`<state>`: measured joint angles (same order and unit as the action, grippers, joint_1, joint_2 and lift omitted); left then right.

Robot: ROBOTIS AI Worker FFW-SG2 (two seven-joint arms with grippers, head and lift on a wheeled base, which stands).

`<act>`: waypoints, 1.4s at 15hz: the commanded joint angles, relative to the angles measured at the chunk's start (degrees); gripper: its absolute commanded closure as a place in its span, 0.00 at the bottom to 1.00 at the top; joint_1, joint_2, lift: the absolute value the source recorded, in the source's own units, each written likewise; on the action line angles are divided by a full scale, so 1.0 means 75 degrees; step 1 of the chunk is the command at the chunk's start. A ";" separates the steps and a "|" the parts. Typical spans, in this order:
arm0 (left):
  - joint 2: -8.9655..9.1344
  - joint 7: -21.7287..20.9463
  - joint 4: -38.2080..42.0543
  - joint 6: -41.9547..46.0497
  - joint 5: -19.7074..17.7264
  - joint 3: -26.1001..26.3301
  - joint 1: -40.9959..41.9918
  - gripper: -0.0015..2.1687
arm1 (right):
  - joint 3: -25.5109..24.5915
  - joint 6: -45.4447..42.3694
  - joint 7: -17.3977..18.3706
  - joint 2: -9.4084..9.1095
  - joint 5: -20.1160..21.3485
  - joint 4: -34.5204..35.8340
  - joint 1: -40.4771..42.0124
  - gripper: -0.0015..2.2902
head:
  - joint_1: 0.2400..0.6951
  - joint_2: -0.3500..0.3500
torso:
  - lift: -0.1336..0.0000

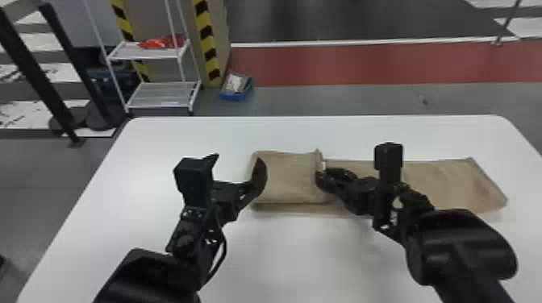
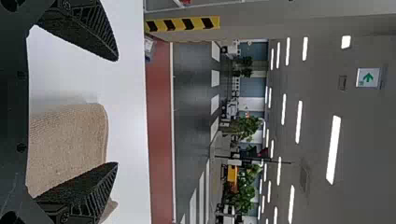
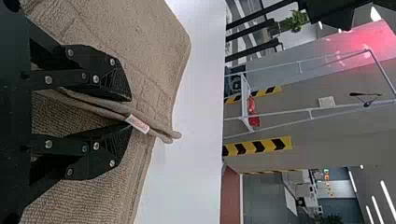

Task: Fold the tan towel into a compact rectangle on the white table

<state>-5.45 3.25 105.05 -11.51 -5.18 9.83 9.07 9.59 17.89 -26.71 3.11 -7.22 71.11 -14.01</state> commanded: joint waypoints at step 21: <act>0.0012 0.0035 0.0455 -0.0030 0.0000 -0.0081 0.0396 0.04 | -0.2615 0.1312 -0.0189 0.0582 -0.0666 0.3034 0.1739 0.57 | 1.00 0.38 | 0.07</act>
<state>-5.38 3.45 108.35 -11.28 -5.34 8.49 12.27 -10.38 29.09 -28.14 7.70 -12.41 94.49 -1.26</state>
